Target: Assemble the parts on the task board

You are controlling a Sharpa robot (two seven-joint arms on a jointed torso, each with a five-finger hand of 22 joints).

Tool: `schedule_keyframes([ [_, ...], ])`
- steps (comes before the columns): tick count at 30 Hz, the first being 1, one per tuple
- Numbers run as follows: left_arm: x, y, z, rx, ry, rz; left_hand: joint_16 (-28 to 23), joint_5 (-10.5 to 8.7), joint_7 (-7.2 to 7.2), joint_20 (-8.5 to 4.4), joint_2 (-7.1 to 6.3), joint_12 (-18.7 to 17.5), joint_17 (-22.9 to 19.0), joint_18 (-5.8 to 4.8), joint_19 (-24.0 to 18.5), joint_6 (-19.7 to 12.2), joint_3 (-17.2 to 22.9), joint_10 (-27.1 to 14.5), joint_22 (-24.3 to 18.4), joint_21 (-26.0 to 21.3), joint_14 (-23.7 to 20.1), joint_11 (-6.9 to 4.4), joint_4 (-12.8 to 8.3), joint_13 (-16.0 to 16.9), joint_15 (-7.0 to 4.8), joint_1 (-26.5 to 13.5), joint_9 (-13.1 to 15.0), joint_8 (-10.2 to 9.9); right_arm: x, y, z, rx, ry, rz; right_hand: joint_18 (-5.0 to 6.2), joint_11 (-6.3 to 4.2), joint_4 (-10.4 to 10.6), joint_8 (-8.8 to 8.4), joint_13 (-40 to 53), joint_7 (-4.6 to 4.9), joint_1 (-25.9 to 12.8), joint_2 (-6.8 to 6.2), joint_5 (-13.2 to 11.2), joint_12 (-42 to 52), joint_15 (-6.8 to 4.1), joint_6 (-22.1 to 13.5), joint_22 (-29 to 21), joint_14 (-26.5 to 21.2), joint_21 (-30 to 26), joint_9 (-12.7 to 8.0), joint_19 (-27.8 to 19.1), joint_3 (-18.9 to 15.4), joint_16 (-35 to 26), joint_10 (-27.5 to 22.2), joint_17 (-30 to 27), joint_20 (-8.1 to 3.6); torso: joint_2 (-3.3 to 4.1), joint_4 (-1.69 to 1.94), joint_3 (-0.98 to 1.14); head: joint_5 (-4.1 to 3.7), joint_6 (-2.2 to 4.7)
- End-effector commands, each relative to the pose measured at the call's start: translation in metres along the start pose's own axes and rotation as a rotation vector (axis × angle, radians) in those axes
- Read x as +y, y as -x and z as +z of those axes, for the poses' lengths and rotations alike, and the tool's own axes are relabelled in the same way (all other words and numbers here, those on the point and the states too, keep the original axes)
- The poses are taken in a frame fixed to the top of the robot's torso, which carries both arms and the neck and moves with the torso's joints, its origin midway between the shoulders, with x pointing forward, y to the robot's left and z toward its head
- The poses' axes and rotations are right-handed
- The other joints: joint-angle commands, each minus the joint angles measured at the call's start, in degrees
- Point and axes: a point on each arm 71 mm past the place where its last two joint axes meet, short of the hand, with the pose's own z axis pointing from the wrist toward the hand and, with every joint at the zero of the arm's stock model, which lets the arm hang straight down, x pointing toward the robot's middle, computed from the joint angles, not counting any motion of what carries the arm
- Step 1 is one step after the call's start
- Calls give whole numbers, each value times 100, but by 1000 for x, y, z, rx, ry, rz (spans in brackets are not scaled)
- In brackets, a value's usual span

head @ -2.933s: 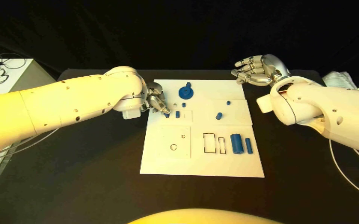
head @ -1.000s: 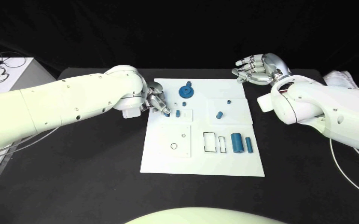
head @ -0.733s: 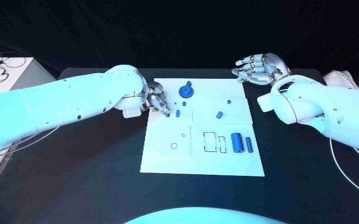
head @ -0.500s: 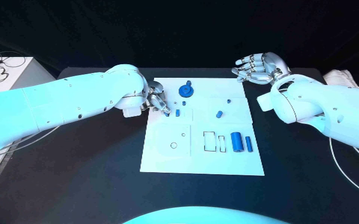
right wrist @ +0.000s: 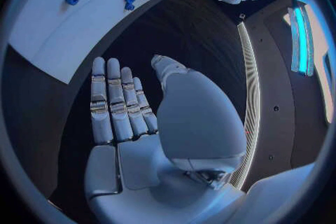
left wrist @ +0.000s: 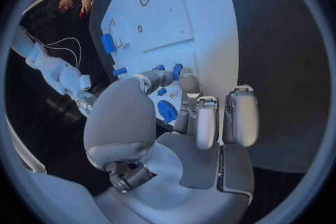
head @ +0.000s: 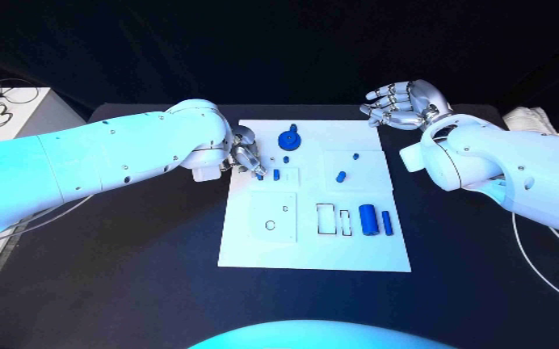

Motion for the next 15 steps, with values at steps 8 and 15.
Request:
schedule_keyframes([
  [8, -2, -12, 4, 59, 6, 7, 21, -99, -12, -19, 58, 78, 1507, -61, -29, 18, 988, 56, 64, -16, 584, -42, -1155, 87, -24, -191, 43, 7, 1, -2, 0, 16, 13, 0, 32, 24, -6, 29, -7, 260, -14, 39, 14, 21, 3, -25, -7, 0, 8, -7, 11, 9, -25, -2, -8, 19, -3, -3, -1, -13, -15],
  [15, 0, -11, 5, 63, 17, 6, 21, -130, -47, -23, 62, 72, 1507, -58, -40, -17, 740, 66, 46, -38, 584, -61, -1099, 86, -38, -263, 76, 17, 1, -1, 0, 16, 12, 0, 32, 24, -6, 29, -7, 260, -14, 39, 14, 21, 3, -25, -7, 0, 8, -7, 11, 9, -25, -2, -8, 19, -6, 6, -2, -23, -23],
])
